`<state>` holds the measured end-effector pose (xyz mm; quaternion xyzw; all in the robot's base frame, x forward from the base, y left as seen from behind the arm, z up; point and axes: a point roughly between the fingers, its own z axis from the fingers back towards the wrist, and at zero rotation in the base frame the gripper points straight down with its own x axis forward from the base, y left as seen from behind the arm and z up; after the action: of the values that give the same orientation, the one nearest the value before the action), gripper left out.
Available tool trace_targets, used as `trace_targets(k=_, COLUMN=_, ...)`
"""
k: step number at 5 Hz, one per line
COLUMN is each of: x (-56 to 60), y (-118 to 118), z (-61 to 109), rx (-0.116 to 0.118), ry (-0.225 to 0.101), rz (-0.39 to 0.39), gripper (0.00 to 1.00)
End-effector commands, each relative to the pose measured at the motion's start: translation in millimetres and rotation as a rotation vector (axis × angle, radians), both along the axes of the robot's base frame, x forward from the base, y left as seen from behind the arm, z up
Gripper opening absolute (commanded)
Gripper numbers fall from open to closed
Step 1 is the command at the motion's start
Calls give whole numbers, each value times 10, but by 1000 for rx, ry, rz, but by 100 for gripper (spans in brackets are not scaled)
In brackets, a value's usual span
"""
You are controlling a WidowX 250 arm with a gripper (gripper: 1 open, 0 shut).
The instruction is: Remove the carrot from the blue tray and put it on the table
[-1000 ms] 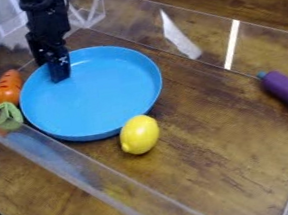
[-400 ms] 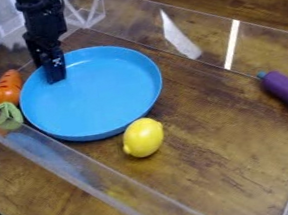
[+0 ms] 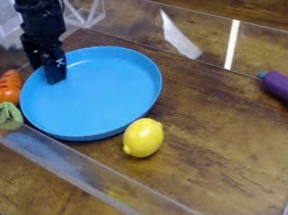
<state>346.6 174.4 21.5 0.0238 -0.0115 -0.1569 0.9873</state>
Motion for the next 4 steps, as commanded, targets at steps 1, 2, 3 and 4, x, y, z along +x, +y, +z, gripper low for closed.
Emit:
trace_targets(k=1, x=165, y=-166, z=126, rx=6, ry=-61, rz=-35, gripper=100)
trace_targets(k=2, x=233, y=-168, z=100, rx=1, ry=-83, rz=-39, gripper=100)
trace_targets(k=3, x=315, y=-158, z=69, rx=1, ry=-101, rz=-49, gripper=100)
trace_targets(k=4, x=315, y=-370, z=196, rx=1, ry=-128, rz=-44, gripper=100)
